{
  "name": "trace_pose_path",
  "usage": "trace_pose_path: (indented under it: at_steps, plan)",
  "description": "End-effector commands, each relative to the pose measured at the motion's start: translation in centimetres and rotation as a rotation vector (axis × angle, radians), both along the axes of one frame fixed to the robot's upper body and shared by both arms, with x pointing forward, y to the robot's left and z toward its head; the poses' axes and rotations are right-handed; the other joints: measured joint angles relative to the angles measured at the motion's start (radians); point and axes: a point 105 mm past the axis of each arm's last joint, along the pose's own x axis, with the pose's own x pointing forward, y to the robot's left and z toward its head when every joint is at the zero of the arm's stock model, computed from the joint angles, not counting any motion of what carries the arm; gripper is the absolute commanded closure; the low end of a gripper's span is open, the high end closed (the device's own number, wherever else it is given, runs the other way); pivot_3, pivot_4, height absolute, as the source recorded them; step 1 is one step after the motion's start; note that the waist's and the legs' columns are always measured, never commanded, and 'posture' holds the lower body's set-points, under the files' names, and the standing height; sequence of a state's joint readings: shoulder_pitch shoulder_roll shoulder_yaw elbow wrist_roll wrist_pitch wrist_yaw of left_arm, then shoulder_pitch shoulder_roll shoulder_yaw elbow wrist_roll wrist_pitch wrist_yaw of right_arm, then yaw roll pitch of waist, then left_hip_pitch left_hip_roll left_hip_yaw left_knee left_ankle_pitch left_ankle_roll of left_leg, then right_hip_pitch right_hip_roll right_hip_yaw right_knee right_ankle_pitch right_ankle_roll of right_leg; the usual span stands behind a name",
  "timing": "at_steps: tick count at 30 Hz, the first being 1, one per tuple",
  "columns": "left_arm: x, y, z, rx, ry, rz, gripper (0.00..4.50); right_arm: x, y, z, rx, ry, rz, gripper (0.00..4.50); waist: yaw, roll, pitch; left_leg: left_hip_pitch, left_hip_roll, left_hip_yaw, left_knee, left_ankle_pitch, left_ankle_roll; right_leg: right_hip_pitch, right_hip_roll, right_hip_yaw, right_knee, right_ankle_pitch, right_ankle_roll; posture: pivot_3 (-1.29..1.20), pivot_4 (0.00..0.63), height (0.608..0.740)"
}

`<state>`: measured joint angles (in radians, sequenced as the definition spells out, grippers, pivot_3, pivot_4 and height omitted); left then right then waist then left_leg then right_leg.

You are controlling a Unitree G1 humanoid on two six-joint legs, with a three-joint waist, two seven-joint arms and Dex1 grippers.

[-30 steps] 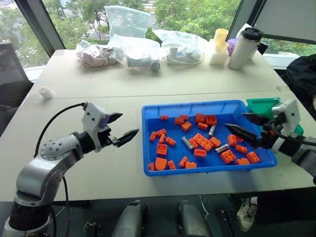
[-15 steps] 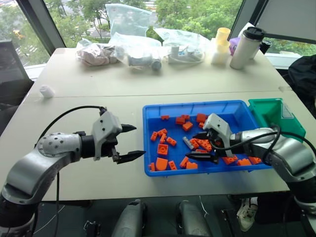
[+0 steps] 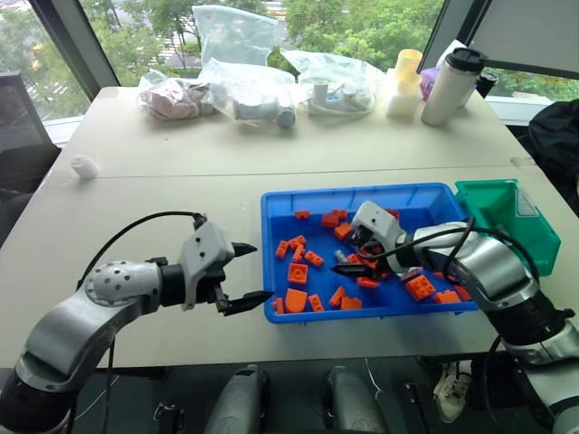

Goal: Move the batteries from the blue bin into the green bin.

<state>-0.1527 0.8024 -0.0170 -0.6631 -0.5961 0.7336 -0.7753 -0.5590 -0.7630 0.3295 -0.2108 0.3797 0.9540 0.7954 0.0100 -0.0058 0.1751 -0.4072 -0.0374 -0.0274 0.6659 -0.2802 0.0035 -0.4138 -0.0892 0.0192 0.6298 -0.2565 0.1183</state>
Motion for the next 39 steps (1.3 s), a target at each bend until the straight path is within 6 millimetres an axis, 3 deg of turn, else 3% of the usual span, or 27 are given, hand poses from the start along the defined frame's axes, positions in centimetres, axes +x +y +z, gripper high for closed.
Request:
trace_pose_path:
  at_steps: [1, 5, 9, 12, 17, 21, 26, 30, 37, 39]
  plan:
    - [0.1, -0.2, 0.6, -0.001, -0.042, -0.006, 0.0, 0.0, 0.6, 0.7, 0.0, -0.032, 0.033, 2.41, 0.0, 0.0, 0.0, 0.0, 0.0, 0.0, 0.0, 0.0, 0.0, 0.0, 0.0, 0.0, 0.0, 0.0, 0.0, 0.0, 0.15, 0.74]
    - [0.3, -0.2, 0.5, -0.001, -0.051, -0.002, 0.0, 0.2, 0.6, 0.6, -0.023, -0.051, 0.036, 4.47, 0.0, 0.0, 0.0, 0.0, 0.0, 0.0, 0.0, 0.0, 0.0, 0.0, 0.0, 0.0, 0.0, 0.0, 0.0, 0.0, 0.15, 0.74]
    - [0.5, -0.3, 0.5, -0.001, -0.054, -0.003, 0.0, 0.8, 0.7, 1.4, 0.005, -0.081, 0.007, 4.47, 0.0, 0.0, 0.0, 0.0, 0.0, 0.0, 0.0, 0.0, 0.0, 0.0, 0.0, -0.001, 0.0, 0.0, 0.0, 0.0, 0.15, 0.74]
    - [0.6, -0.3, 0.6, -0.002, -0.053, -0.008, 0.0, 1.7, 0.6, 3.4, 0.112, -0.1, -0.064, 4.47, 0.0, 0.0, 0.0, 0.0, 0.0, 0.0, 0.0, 0.0, 0.0, 0.0, 0.001, -0.001, 0.0, 0.0, 0.0, 0.0, 0.15, 0.74]
    - [1.6, -0.4, 1.5, -0.064, -0.063, 0.005, 0.0, 2.7, -2.3, 7.4, 0.286, -0.162, -0.249, 4.47, 0.005, 0.0, 0.0, 0.0, -0.001, 0.0, 0.0, 0.0, 0.0, 0.0, 0.001, -0.001, 0.0, 0.0, 0.0, 0.0, 0.15, 0.74]
    - [4.1, -1.4, 3.8, -0.262, -0.101, 0.051, 0.0, 2.8, -11.7, 11.8, 0.439, -0.357, -0.641, 4.47, 0.014, 0.0, 0.0, -0.001, -0.003, -0.001, 0.001, 0.0, 0.0, 0.0, 0.0, -0.002, 0.0, 0.0, 0.001, 0.0, 0.15, 0.74]
    - [5.1, -3.9, 3.6, -0.31, -0.07, -0.042, 0.0, 0.7, -19.6, 11.8, 0.345, -0.478, -0.995, 4.47, 0.017, 0.0, 0.0, -0.001, -0.002, 0.0, 0.001, 0.0, 0.0, 0.0, 0.001, -0.002, 0.001, 0.0, 0.001, 0.0, 0.15, 0.74]
    - [5.5, -5.5, 3.6, -0.294, -0.077, -0.134, 0.0, -0.3, -21.8, 11.2, 0.296, -0.504, -1.106, 4.47, -0.004, 0.001, -0.001, 0.0, -0.002, 0.001, 0.001, 0.001, 0.0, 0.0, 0.002, -0.001, 0.002, 0.001, 0.001, 0.0, 0.15, 0.74]
    - [6.4, -7.8, 3.3, -0.235, -0.12, -0.244, 0.0, -0.2, -22.8, 10.5, 0.256, -0.499, -1.156, 4.47, -0.02, 0.002, -0.001, 0.001, -0.001, 0.001, 0.001, 0.001, 0.0, 0.0, 0.004, 0.0, 0.003, 0.0, 0.001, 0.0, 0.15, 0.74]
    - [6.3, -8.2, 3.4, -0.232, -0.131, -0.265, 0.0, -0.1, -23.5, 10.6, 0.235, -0.517, -1.177, 3.48, -0.02, 0.002, -0.001, 0.001, -0.001, 0.001, 0.001, 0.001, 0.0, 0.001, 0.004, 0.0, 0.003, 0.001, 0.001, 0.0, 0.15, 0.74]
